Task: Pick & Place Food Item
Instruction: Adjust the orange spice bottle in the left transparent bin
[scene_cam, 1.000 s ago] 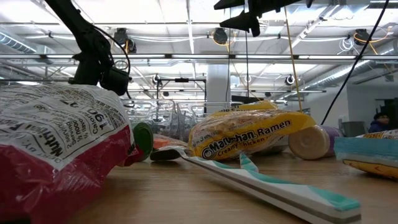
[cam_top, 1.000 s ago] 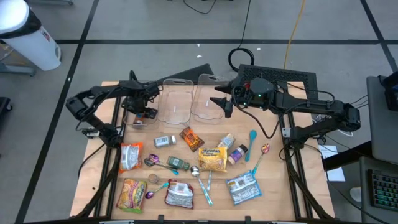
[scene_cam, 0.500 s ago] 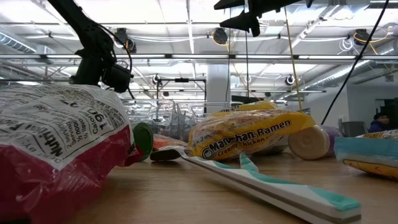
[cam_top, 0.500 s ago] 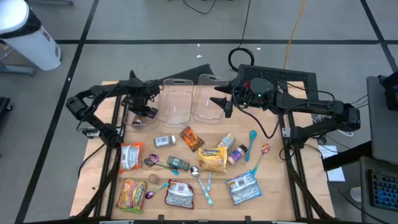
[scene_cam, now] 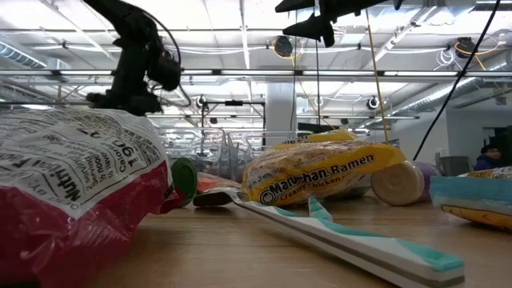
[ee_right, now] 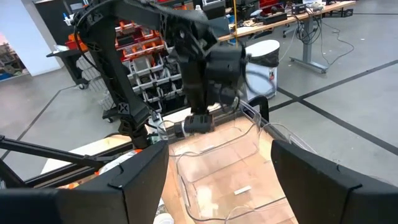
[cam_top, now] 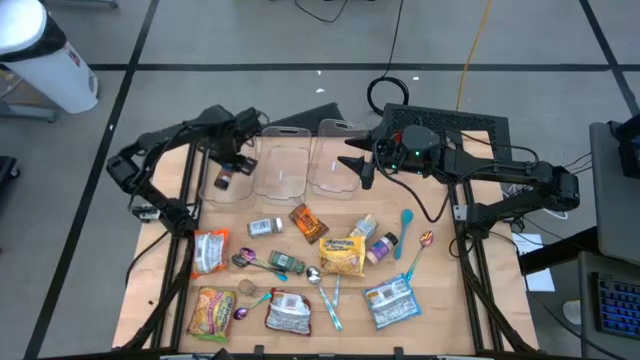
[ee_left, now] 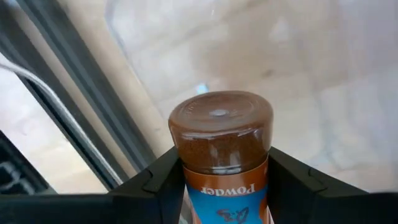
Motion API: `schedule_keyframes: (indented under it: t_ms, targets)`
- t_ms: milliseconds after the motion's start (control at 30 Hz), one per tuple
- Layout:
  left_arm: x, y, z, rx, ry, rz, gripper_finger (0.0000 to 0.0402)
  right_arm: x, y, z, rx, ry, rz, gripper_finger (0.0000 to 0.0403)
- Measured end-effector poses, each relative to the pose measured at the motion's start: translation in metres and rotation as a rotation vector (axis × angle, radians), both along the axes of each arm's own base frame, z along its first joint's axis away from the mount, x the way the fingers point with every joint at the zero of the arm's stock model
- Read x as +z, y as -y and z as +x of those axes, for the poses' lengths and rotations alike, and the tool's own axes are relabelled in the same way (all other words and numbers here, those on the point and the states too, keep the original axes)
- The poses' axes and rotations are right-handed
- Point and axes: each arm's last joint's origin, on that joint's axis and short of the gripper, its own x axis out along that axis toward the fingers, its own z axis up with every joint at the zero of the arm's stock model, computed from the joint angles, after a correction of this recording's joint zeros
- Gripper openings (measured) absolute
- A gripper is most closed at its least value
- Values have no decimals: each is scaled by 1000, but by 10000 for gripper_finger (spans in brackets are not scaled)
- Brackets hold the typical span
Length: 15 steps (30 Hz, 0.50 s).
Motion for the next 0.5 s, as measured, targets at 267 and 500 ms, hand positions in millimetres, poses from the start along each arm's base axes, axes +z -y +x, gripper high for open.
schedule_keyframes:
  t_ms: [267, 500]
  targets:
    - [64, -6, 9, -5, 284, 164, 184, 0, 0, 0, 5, -10, -37, 279]
    - [116, -3, 12, 54, 770, 294, 184, 3, -5, 6, -11, 21, -135, 279]
